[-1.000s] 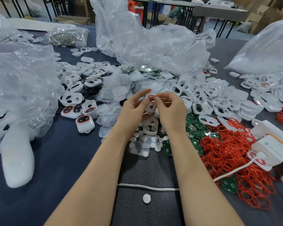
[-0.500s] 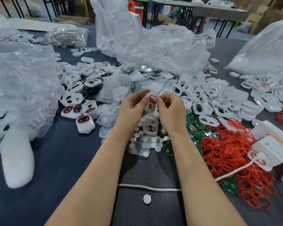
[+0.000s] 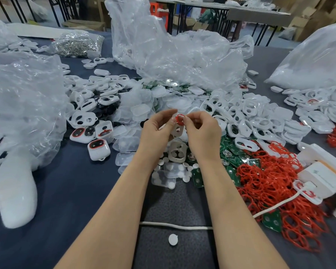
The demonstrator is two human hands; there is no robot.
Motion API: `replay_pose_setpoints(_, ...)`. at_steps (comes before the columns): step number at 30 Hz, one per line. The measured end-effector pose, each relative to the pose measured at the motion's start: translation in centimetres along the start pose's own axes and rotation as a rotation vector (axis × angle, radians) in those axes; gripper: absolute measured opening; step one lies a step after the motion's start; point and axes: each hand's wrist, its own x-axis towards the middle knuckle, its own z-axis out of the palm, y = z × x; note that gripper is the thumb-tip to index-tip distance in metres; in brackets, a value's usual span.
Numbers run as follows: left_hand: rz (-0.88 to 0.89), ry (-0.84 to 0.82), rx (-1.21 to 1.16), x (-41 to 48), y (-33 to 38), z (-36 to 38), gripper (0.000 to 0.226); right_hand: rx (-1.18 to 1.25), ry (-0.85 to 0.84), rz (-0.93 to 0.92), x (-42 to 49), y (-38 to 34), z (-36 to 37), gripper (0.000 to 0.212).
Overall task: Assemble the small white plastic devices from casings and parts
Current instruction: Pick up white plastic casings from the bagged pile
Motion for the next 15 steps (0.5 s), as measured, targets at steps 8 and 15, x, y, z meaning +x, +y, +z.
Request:
replay_pose_setpoints(8, -0.002, -0.003, 0.030, 0.01, -0.14, -0.02, 0.019, -0.038, -0.004, 0.010, 0.06, 0.25, 0.02, 0.005)
replay_pose_setpoints(15, 0.010, -0.021, 0.069, -0.09, -0.06, 0.07, 0.017, -0.048, 0.002, 0.027, 0.04, 0.35, 0.06, 0.005)
